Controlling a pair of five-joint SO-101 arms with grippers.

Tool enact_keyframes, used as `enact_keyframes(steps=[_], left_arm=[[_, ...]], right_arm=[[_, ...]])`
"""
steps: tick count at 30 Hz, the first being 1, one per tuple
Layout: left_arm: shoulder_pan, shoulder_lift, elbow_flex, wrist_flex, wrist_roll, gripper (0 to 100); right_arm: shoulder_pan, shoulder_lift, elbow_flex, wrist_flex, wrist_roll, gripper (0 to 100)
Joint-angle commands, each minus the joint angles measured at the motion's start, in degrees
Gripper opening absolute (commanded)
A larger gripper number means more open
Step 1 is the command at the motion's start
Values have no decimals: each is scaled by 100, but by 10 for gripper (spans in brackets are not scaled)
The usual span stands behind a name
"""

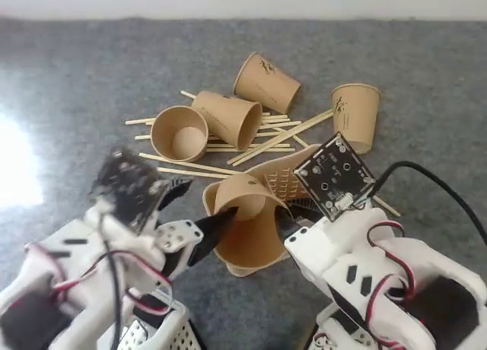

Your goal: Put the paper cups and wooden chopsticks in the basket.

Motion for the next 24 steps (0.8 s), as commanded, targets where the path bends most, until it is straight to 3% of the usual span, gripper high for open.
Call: enact_keyframes(steps=[1, 11, 16, 20, 24], left_arm=[[70, -35, 505, -369, 53, 233], [26, -44, 1156, -1081, -316, 232], [-703, -44, 1147, -1442, -290, 227], [-897, -35, 1288, -1486, -615, 39], [-932, -35, 1332, -1451, -677, 28]], right_arm=[[-66, 189, 0, -154, -62, 7], [-66, 180, -9, -163, -53, 9], [-66, 180, 0, -136, -53, 67], [-66, 154, 18, -110, -53, 194], [-66, 163, 26, -110, -53, 200]])
